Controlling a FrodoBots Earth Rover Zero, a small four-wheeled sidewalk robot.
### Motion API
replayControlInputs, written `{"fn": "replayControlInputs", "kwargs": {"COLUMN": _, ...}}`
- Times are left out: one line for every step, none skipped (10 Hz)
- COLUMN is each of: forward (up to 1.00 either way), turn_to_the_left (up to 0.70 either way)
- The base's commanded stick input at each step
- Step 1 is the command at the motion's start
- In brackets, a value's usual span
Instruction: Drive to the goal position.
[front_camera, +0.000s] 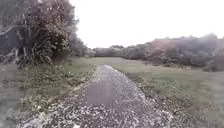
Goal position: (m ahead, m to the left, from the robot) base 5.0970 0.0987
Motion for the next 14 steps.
{"fn": "replayControlInputs", "kwargs": {"forward": 0.70, "turn_to_the_left": 0.00}}
{"fn": "replayControlInputs", "kwargs": {"forward": 0.70, "turn_to_the_left": 0.00}}
{"fn": "replayControlInputs", "kwargs": {"forward": 0.70, "turn_to_the_left": 0.00}}
{"fn": "replayControlInputs", "kwargs": {"forward": 0.70, "turn_to_the_left": 0.00}}
{"fn": "replayControlInputs", "kwargs": {"forward": 0.70, "turn_to_the_left": 0.00}}
{"fn": "replayControlInputs", "kwargs": {"forward": 0.70, "turn_to_the_left": 0.00}}
{"fn": "replayControlInputs", "kwargs": {"forward": 0.70, "turn_to_the_left": 0.00}}
{"fn": "replayControlInputs", "kwargs": {"forward": 0.70, "turn_to_the_left": 0.00}}
{"fn": "replayControlInputs", "kwargs": {"forward": 0.70, "turn_to_the_left": 0.00}}
{"fn": "replayControlInputs", "kwargs": {"forward": 0.70, "turn_to_the_left": 0.00}}
{"fn": "replayControlInputs", "kwargs": {"forward": 0.70, "turn_to_the_left": 0.00}}
{"fn": "replayControlInputs", "kwargs": {"forward": 0.70, "turn_to_the_left": -0.10}}
{"fn": "replayControlInputs", "kwargs": {"forward": 0.70, "turn_to_the_left": -0.22}}
{"fn": "replayControlInputs", "kwargs": {"forward": 0.70, "turn_to_the_left": -0.33}}
